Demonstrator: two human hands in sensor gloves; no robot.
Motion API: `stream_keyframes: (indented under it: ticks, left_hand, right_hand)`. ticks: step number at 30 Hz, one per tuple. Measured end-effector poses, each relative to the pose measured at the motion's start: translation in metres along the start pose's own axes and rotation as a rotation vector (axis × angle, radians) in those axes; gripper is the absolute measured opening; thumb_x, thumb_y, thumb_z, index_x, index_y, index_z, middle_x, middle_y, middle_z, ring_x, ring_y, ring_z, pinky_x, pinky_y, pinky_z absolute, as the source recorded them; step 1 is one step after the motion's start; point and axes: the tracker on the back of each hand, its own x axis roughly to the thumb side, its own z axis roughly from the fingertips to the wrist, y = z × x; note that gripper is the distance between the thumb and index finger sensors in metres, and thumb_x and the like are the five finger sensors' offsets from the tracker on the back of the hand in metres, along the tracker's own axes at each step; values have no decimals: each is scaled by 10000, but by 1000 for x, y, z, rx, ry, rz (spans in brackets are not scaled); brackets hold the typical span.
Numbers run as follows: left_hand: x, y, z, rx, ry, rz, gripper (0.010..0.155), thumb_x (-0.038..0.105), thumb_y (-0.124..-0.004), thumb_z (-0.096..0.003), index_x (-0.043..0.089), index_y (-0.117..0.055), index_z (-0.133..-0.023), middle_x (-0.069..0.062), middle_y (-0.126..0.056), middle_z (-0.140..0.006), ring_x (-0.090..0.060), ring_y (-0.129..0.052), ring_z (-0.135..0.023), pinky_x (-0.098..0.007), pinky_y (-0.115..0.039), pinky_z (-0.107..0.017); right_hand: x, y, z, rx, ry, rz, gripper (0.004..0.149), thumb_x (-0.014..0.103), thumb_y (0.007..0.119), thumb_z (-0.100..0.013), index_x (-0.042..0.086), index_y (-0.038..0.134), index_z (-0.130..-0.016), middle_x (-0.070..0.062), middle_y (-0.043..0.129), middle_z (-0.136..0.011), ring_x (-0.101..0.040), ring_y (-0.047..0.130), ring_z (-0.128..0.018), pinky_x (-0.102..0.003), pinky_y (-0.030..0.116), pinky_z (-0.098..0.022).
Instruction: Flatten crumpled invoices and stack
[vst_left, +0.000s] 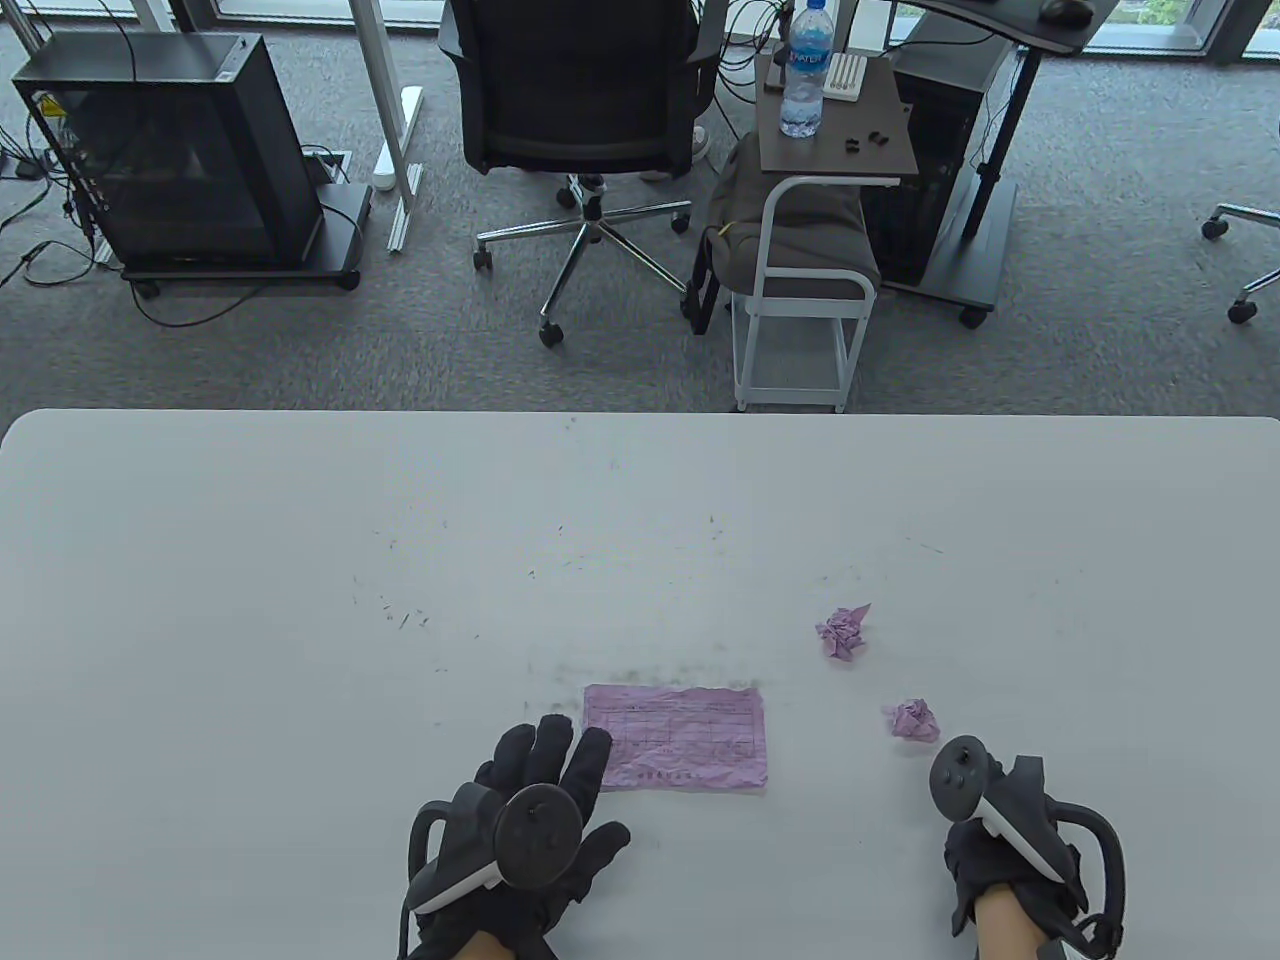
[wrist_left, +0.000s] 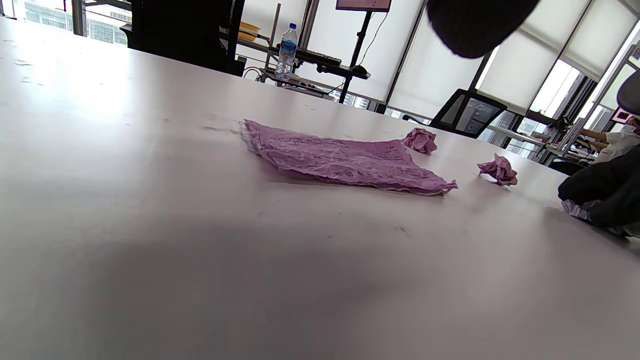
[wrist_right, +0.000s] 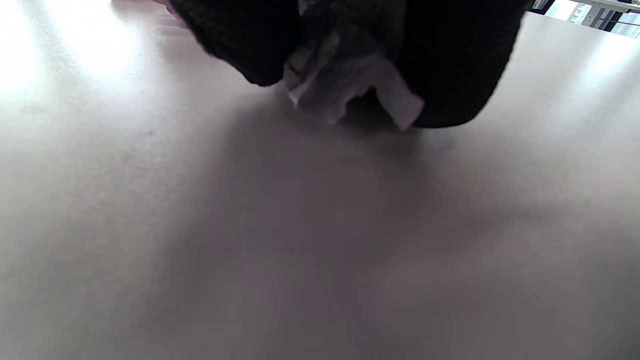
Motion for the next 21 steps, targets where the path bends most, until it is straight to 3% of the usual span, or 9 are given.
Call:
stream_keyframes:
  ticks: [5,10,15,21]
  left_hand:
    - [-1,5,4,36,-30,24,767,519,-692,-596,176,-313,-1168,-197,-158,-1146,-613,-219,-1029,-737,-401,-682]
    - [-2,12,6,91,-76,111,776,518,-697,-596,166,-307,-1168,-208,-164,-1146,-610,-266,-1028,-721,-441,-684]
    - [1,16,11,119,-144,194,787,509,-714,-595,152,-306,-1166,-220,-142,-1143,-604,-286,-1024,-698,-481,-683]
    - [16,16,11,89,-245,252,795,488,-739,-590,150,-304,-1162,-233,-210,-1134,-538,-515,-983,-564,-658,-643]
  right_hand:
    - [3,-11,6,78,-27,-27,574,204,789,-545,84,499,-1026,-264,697,-940,-407,849,-702,-410,862,-443]
    - [46,-43,31,-99,-299,-104,556,243,792,-542,75,541,-1009,-246,780,-874,-338,927,-592,-352,891,-343]
    - [99,-73,72,-214,-573,-285,568,231,793,-541,73,526,-1017,-248,760,-900,-336,923,-603,-356,891,-352]
    - [140,-74,113,-240,-809,-434,622,204,805,-537,74,465,-1042,-270,651,-987,-346,881,-673,-383,880,-414]
